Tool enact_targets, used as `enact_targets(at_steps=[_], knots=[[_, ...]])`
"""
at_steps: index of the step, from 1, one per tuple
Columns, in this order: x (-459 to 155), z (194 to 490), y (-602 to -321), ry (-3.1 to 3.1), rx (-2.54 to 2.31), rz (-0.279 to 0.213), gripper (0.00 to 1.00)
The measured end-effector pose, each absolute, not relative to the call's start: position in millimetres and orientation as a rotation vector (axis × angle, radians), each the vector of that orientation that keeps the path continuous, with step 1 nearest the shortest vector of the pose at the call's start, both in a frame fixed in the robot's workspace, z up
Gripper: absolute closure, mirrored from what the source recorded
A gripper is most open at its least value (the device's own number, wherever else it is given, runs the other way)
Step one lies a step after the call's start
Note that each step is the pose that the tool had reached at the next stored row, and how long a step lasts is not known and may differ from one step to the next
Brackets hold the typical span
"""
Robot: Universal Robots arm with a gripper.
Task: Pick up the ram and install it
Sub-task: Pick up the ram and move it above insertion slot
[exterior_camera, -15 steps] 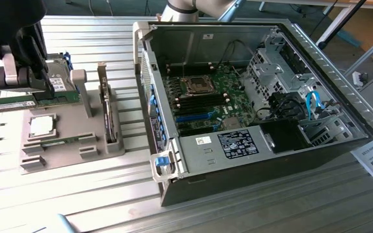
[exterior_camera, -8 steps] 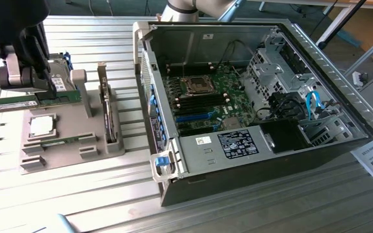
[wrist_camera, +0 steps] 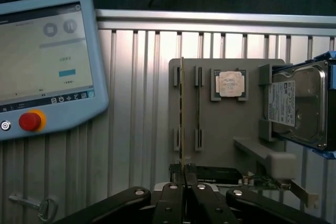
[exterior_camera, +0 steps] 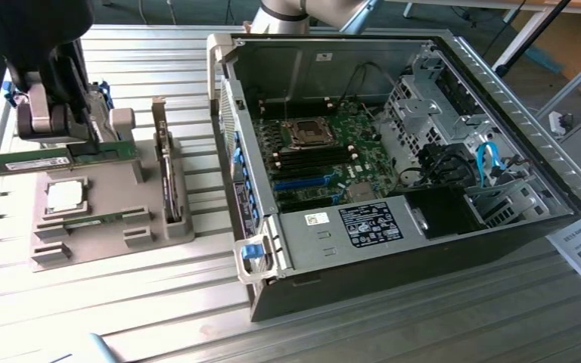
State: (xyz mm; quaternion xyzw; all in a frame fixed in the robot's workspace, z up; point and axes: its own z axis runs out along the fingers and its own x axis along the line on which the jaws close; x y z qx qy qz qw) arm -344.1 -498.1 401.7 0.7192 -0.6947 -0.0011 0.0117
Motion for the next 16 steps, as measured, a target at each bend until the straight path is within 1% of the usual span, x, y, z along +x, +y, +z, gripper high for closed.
enact_targets(at_steps=[16], knots=[[-312, 402, -502, -2.161, 2.237, -0.017, 0.88]])
